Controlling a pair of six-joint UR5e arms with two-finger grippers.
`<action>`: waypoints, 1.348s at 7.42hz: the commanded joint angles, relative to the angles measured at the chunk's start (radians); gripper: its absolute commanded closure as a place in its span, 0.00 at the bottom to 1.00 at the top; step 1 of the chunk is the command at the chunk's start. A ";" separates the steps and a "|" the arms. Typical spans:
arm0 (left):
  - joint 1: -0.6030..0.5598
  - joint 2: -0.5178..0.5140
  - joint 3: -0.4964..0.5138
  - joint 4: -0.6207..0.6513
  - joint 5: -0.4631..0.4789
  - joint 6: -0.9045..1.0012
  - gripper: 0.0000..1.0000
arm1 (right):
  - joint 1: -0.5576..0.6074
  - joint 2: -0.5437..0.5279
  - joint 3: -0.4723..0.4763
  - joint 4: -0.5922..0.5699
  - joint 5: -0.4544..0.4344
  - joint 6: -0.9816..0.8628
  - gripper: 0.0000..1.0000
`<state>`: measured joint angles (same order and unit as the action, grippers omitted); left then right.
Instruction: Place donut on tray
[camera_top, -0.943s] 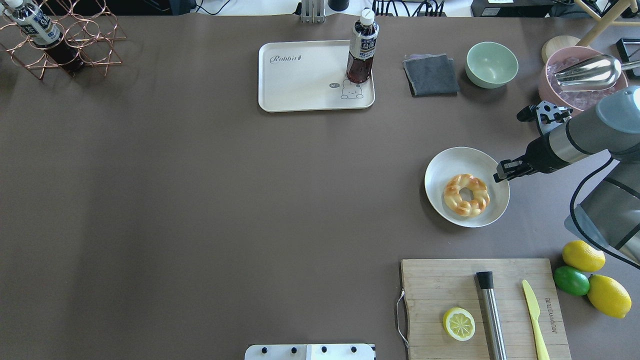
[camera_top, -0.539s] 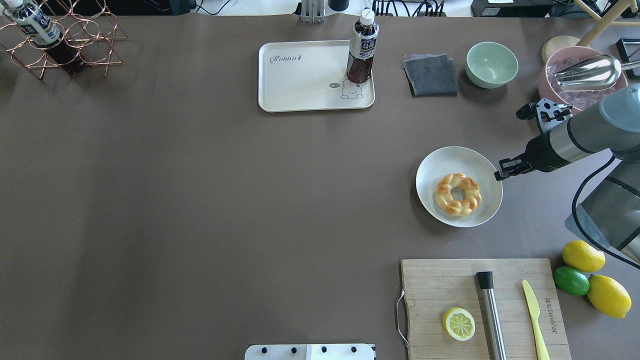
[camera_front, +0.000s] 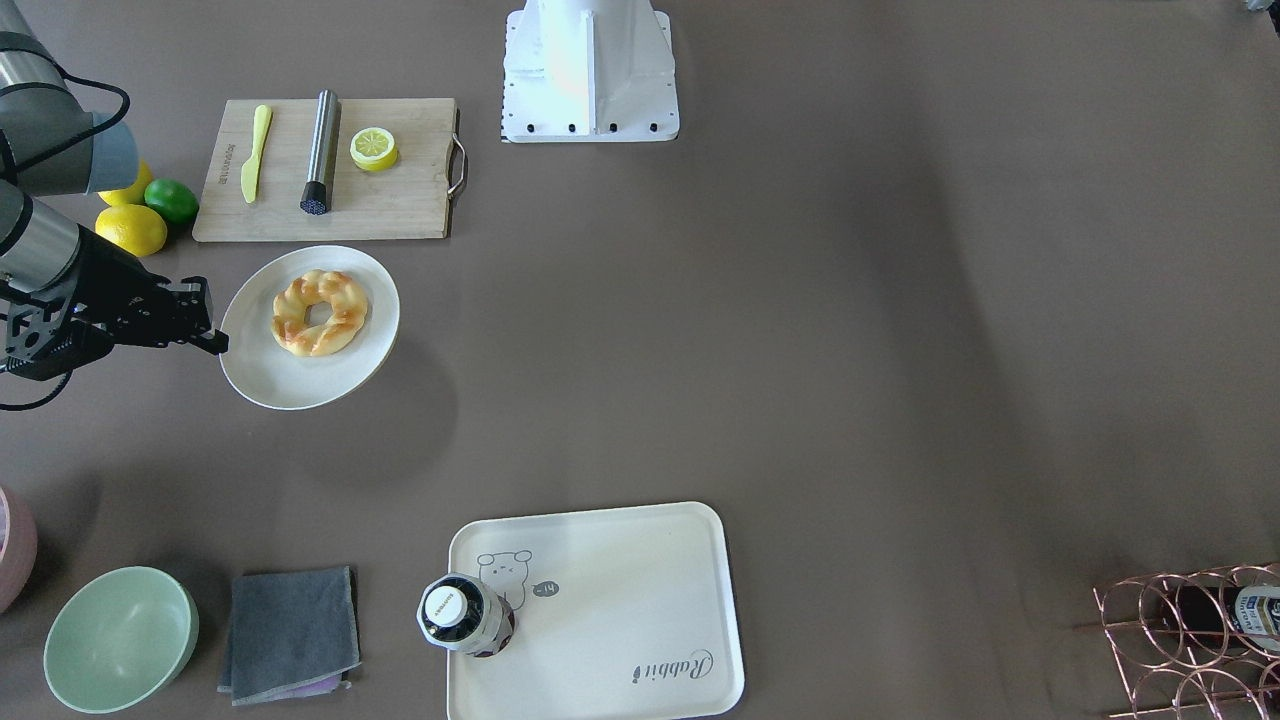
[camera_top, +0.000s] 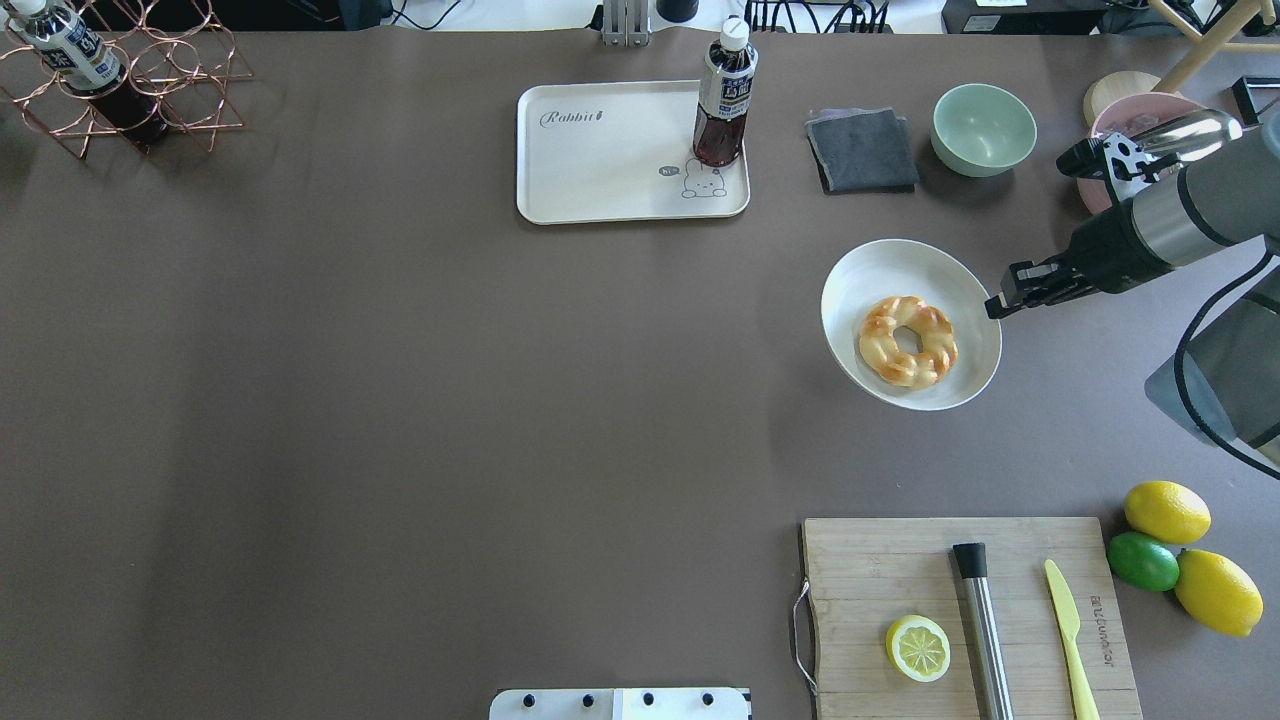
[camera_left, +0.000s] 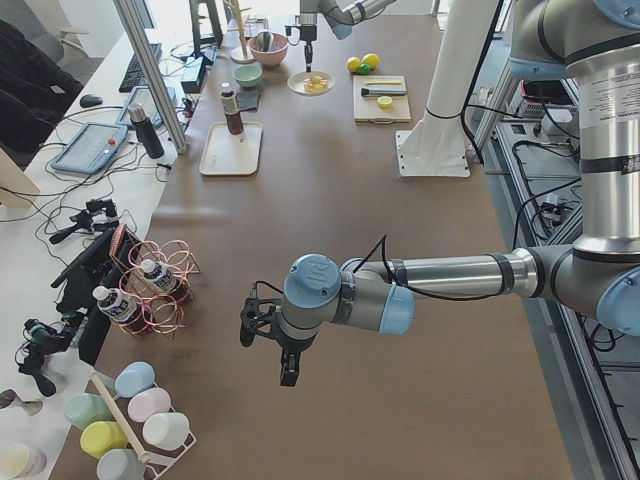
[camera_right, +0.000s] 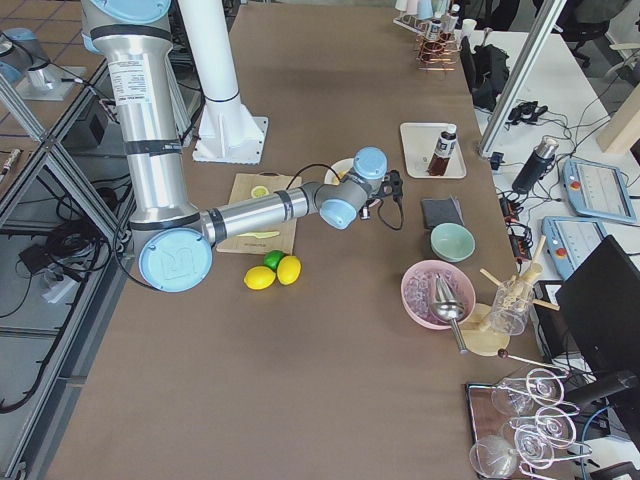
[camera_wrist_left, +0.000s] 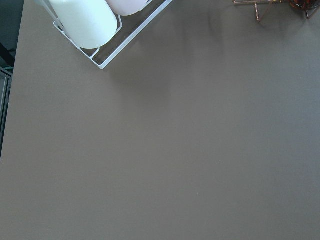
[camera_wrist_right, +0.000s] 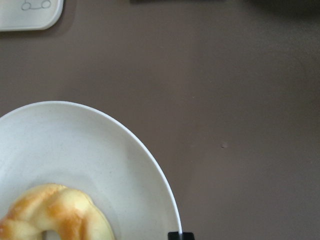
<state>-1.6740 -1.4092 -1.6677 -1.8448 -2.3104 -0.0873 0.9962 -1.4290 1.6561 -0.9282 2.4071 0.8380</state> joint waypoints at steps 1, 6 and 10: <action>0.013 -0.055 -0.006 -0.004 -0.073 -0.107 0.02 | -0.003 0.105 -0.001 -0.008 0.008 0.103 1.00; 0.351 -0.409 -0.012 -0.045 -0.285 -0.605 0.02 | -0.151 0.281 -0.010 -0.061 -0.178 0.260 1.00; 0.633 -0.617 -0.015 -0.120 -0.146 -0.972 0.03 | -0.203 0.340 -0.009 -0.110 -0.256 0.289 1.00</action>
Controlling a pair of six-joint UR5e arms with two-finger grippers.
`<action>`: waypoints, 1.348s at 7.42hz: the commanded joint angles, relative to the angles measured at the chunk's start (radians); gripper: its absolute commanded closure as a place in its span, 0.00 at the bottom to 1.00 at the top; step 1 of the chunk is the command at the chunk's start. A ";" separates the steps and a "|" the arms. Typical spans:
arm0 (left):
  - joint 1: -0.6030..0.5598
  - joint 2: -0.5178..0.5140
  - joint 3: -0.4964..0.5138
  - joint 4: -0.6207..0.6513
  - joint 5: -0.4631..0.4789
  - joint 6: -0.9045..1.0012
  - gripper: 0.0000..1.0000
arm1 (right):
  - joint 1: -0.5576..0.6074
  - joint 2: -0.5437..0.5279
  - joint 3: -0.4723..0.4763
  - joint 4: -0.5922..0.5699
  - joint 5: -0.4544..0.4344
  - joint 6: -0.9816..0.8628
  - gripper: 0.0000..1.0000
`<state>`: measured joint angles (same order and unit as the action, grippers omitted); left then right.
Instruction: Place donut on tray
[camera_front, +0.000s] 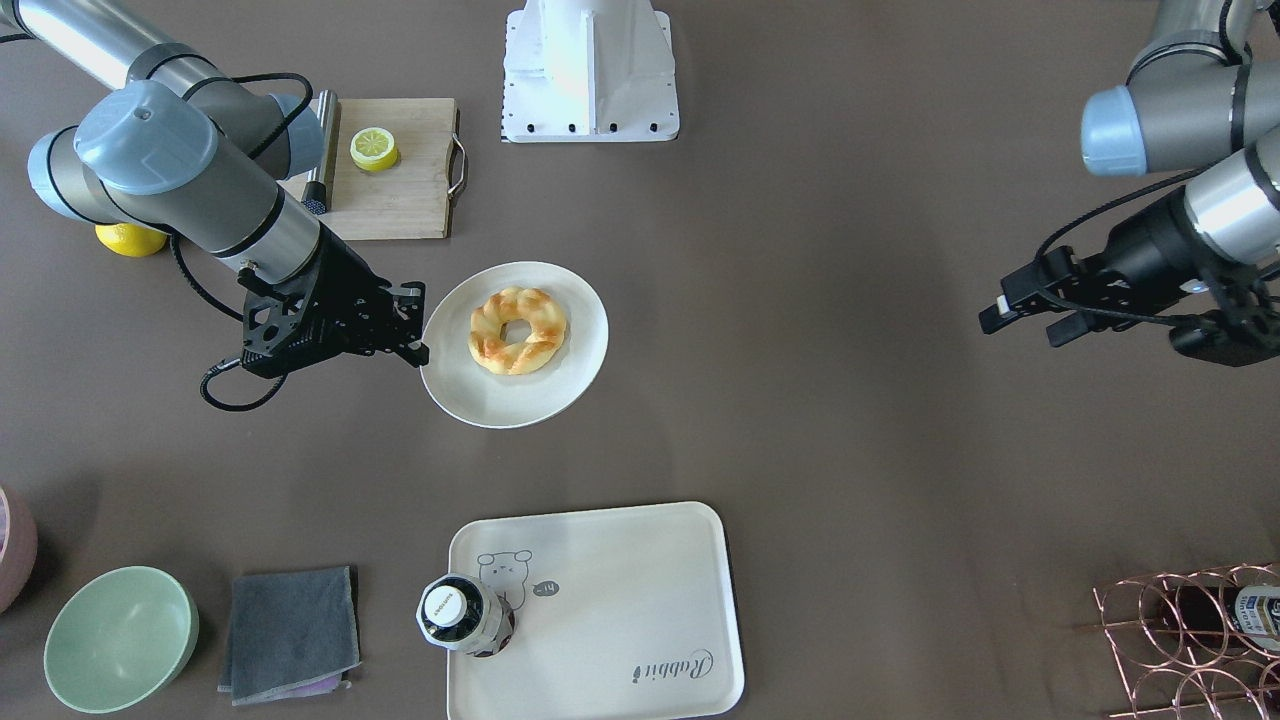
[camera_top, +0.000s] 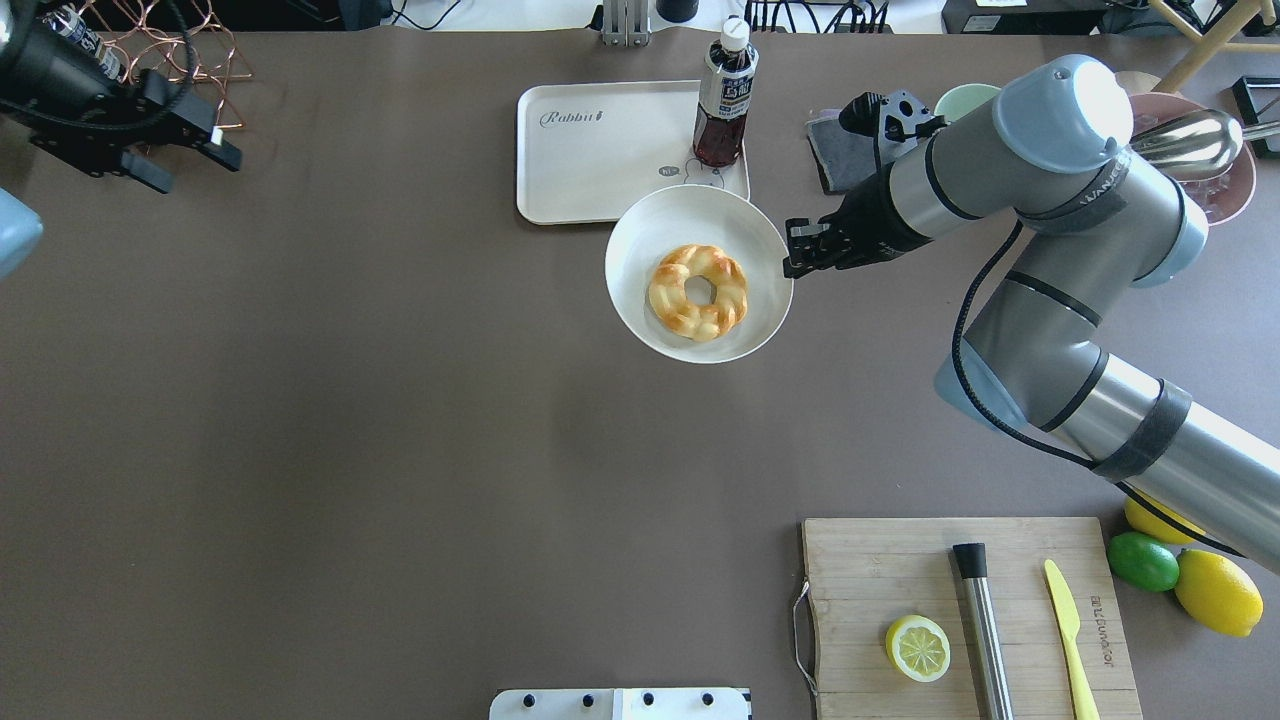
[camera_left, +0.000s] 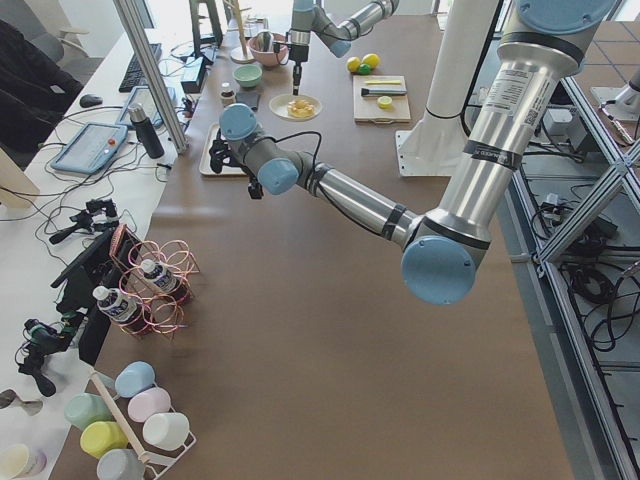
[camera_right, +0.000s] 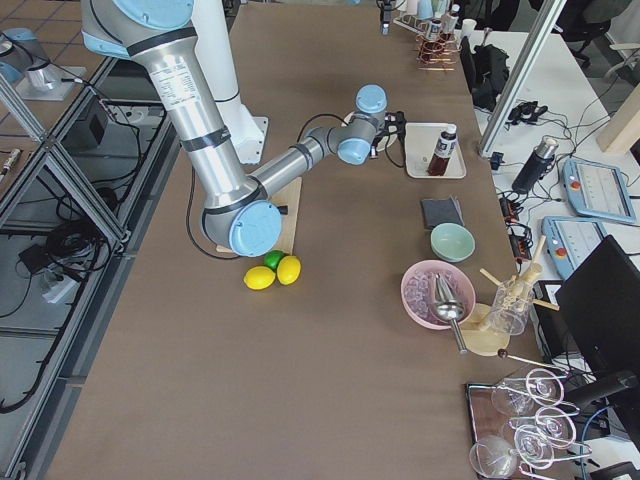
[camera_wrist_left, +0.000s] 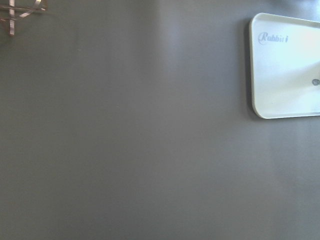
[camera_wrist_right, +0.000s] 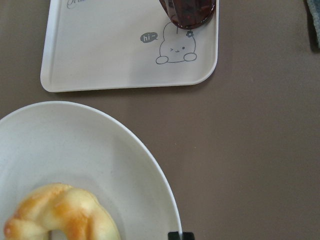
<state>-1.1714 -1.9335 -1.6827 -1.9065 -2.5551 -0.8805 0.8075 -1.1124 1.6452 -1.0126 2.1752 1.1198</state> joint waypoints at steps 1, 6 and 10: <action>0.230 -0.119 0.003 -0.137 0.196 -0.296 0.02 | -0.030 0.035 0.005 -0.027 -0.029 0.052 1.00; 0.329 -0.202 -0.023 -0.155 0.286 -0.489 0.02 | -0.082 0.168 0.001 -0.237 -0.097 0.071 1.00; 0.427 -0.206 -0.022 -0.158 0.398 -0.489 0.03 | -0.091 0.186 0.011 -0.248 -0.107 0.072 1.00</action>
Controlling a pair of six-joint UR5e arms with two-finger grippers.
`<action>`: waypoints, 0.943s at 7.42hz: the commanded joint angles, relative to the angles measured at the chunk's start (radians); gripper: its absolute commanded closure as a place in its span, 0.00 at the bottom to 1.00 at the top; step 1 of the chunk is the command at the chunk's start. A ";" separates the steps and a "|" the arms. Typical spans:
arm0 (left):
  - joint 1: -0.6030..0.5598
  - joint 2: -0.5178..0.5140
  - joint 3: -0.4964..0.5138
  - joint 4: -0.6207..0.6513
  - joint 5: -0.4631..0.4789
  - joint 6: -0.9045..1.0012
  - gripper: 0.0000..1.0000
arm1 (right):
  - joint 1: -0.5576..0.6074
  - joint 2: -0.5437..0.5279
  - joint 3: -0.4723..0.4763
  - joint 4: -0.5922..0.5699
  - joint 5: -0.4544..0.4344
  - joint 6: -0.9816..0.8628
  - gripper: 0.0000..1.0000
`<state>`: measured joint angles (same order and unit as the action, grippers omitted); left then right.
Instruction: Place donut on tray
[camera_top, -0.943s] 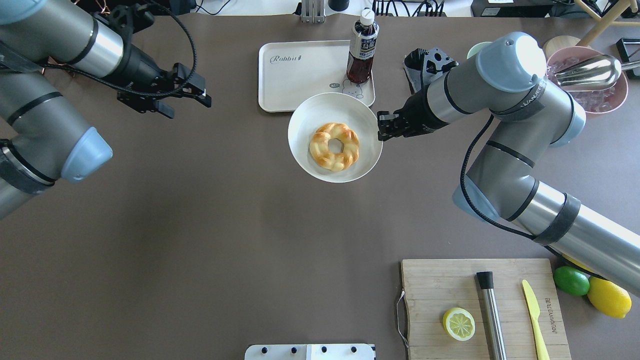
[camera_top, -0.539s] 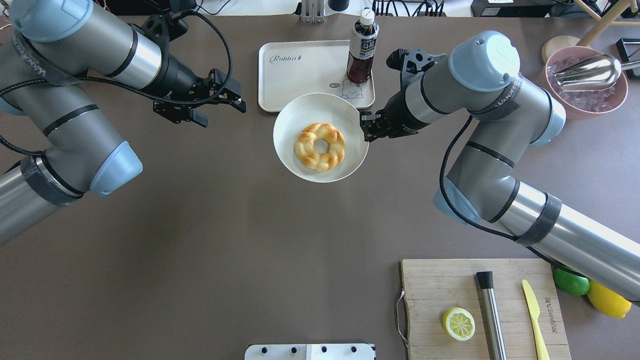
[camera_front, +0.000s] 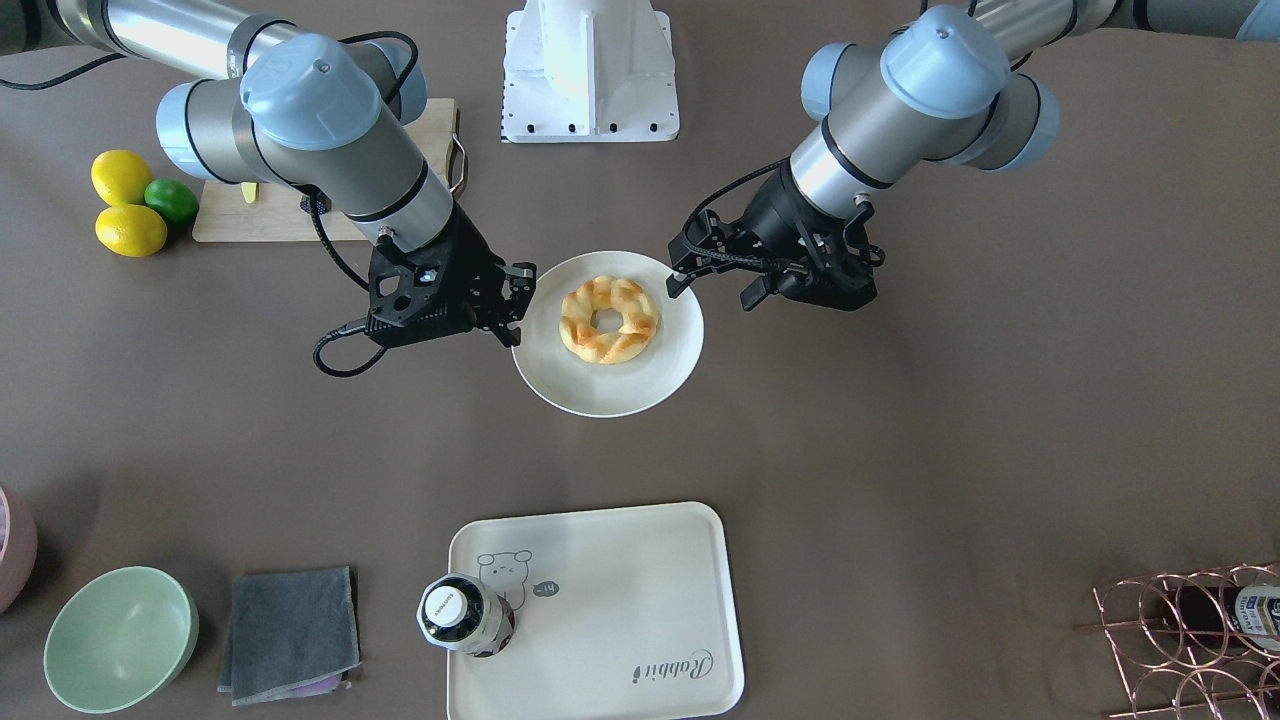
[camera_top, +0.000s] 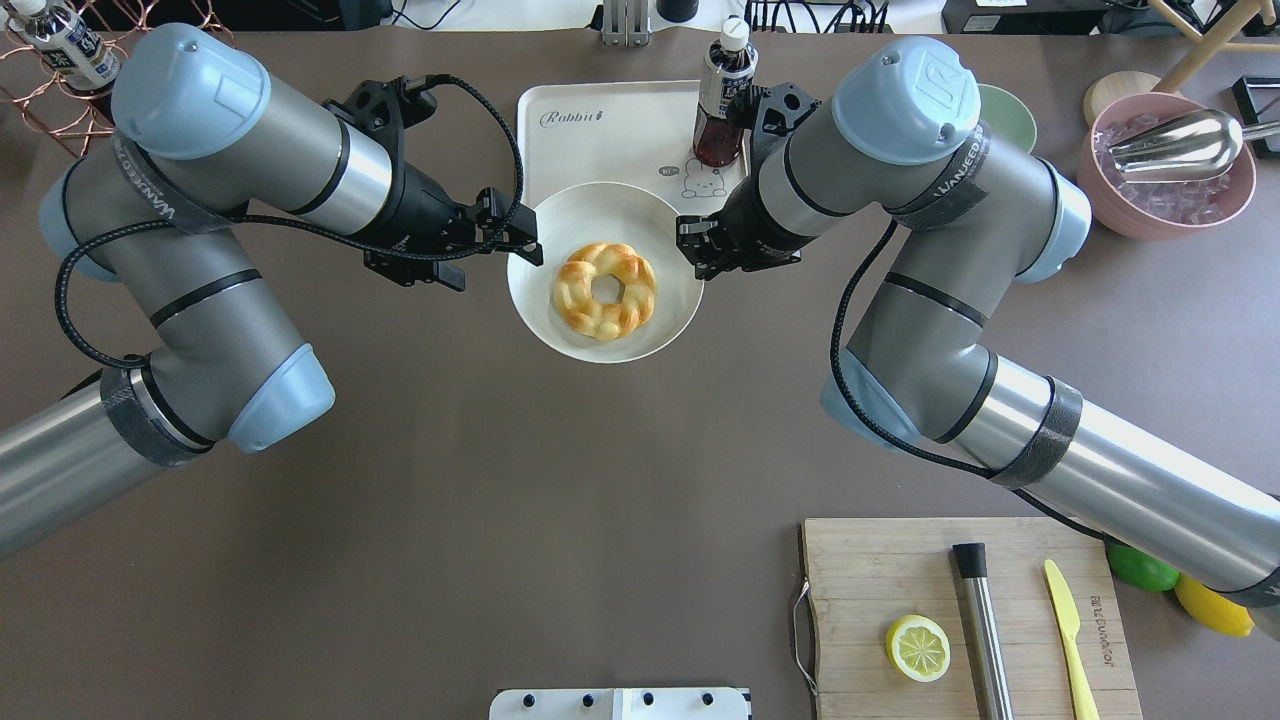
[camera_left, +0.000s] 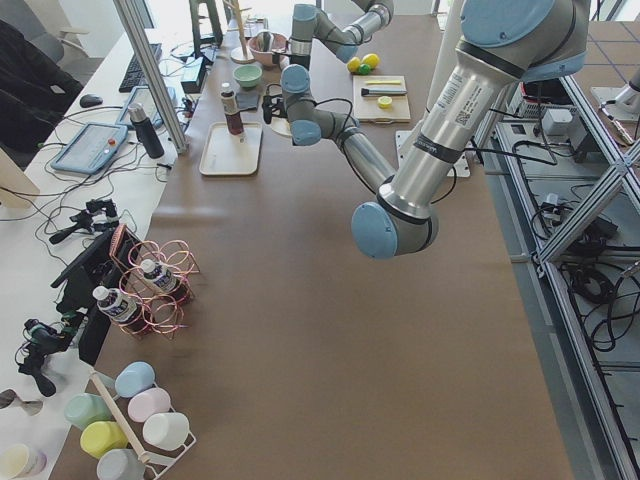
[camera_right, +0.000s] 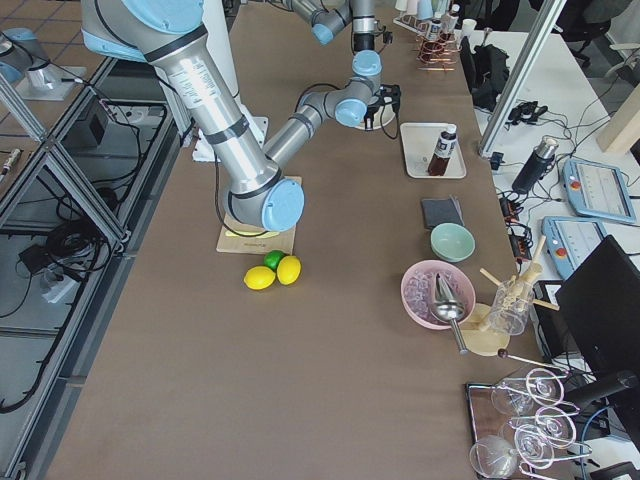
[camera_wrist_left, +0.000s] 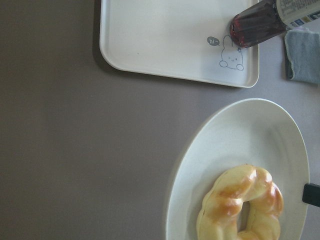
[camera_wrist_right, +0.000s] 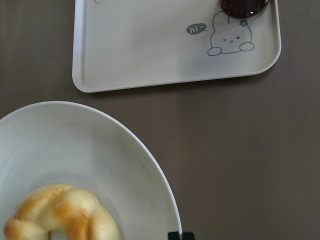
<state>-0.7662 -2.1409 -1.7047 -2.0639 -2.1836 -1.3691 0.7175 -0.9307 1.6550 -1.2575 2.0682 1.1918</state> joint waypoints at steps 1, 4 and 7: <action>0.022 0.001 0.004 -0.001 0.027 -0.001 0.07 | -0.003 0.006 0.000 -0.003 -0.002 0.000 1.00; 0.022 0.001 0.001 -0.001 0.027 -0.002 0.40 | -0.003 0.012 0.002 -0.003 -0.002 0.000 1.00; 0.022 0.001 -0.001 -0.001 0.027 -0.002 0.43 | -0.003 0.019 0.008 -0.003 0.004 0.002 1.00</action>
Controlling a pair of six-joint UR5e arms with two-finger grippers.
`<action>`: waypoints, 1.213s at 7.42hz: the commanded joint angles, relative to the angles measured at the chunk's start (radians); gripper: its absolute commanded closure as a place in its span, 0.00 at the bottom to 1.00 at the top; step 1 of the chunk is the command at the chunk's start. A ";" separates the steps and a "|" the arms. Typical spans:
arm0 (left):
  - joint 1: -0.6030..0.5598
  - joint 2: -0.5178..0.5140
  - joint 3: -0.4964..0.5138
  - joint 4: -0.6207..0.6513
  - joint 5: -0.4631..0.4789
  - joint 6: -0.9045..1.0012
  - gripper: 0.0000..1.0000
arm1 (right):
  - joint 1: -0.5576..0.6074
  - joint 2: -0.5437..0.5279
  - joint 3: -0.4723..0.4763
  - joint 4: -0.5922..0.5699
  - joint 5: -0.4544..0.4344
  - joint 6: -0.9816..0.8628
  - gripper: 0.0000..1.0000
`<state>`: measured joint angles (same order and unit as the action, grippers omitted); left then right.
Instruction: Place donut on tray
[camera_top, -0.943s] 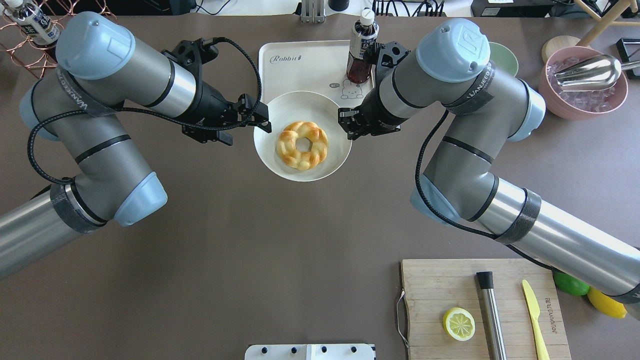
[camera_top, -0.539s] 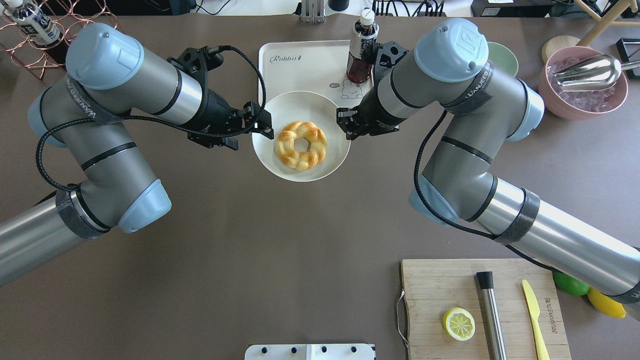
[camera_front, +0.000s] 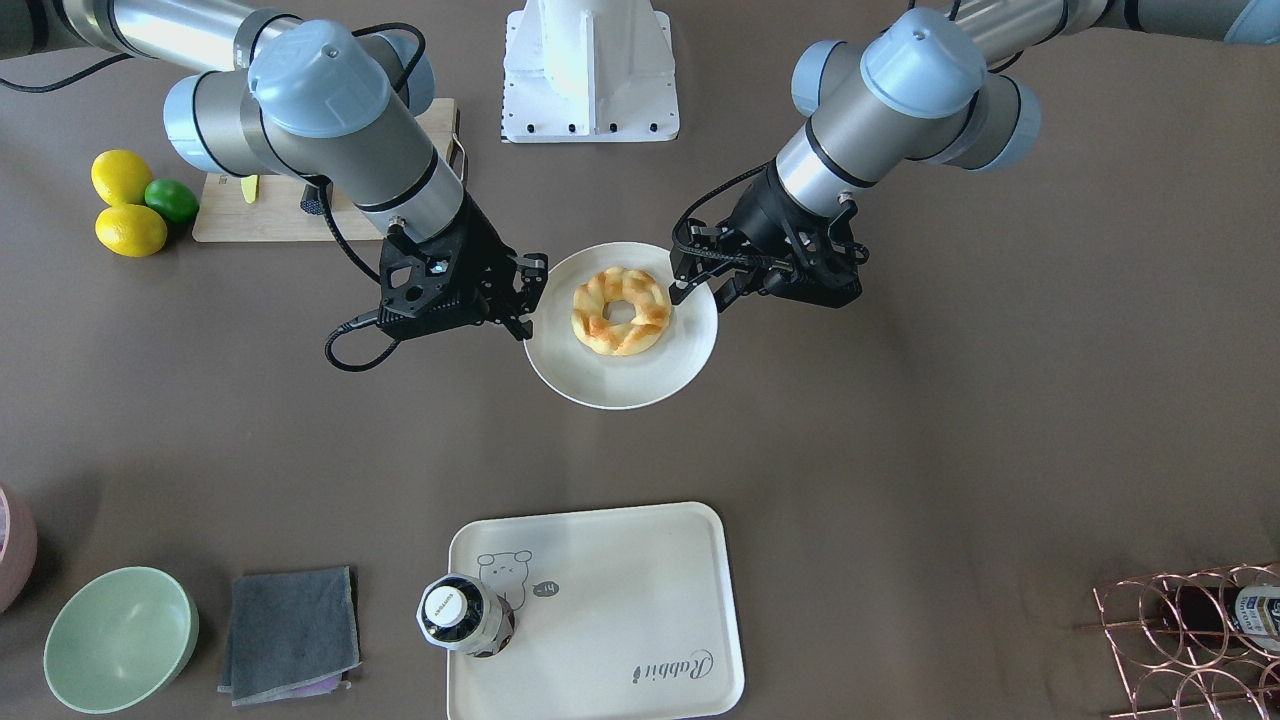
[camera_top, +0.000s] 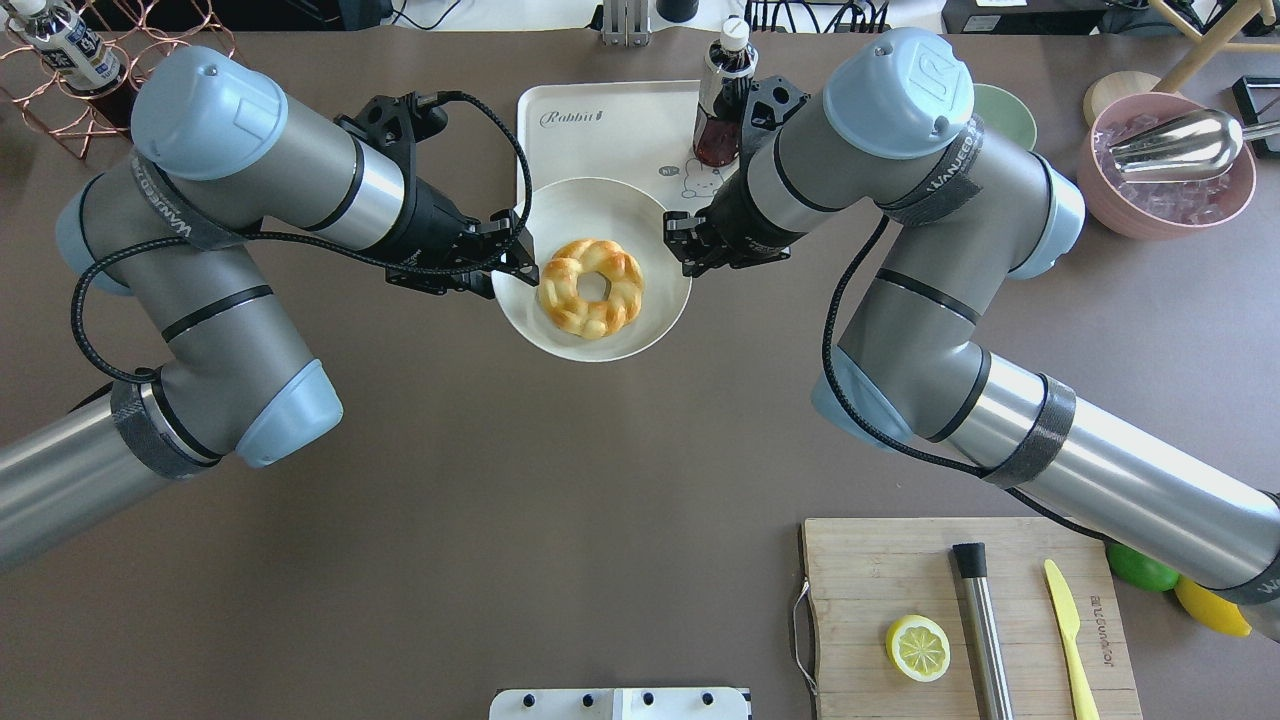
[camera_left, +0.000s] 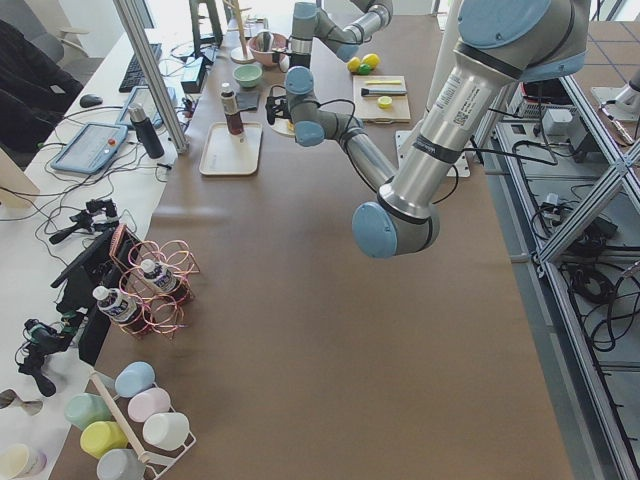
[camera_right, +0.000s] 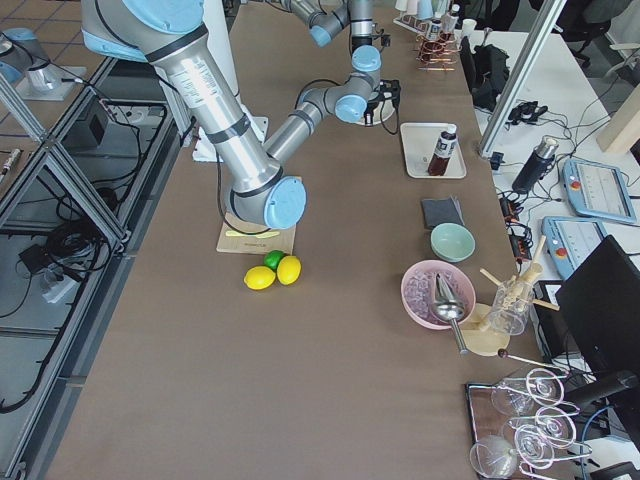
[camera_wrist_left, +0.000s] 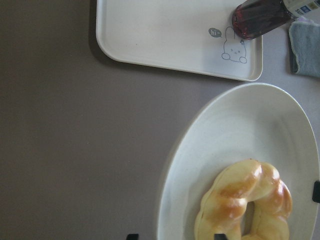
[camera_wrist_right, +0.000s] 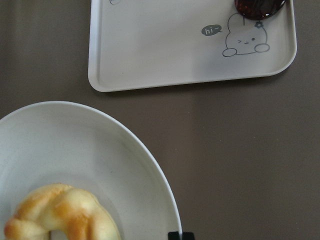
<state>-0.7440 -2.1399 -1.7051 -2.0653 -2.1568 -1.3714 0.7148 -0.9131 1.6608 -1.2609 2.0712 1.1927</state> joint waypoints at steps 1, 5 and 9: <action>-0.001 0.000 -0.002 0.001 0.000 0.000 0.58 | -0.001 0.000 0.002 0.000 0.000 0.001 1.00; -0.002 0.000 -0.019 0.004 -0.001 0.000 1.00 | 0.002 0.000 0.002 0.000 0.000 -0.001 1.00; -0.003 0.005 -0.018 0.013 -0.014 -0.008 1.00 | 0.009 0.000 0.011 -0.006 0.004 0.002 0.00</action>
<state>-0.7455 -2.1387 -1.7240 -2.0561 -2.1642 -1.3759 0.7184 -0.9117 1.6672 -1.2613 2.0721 1.1946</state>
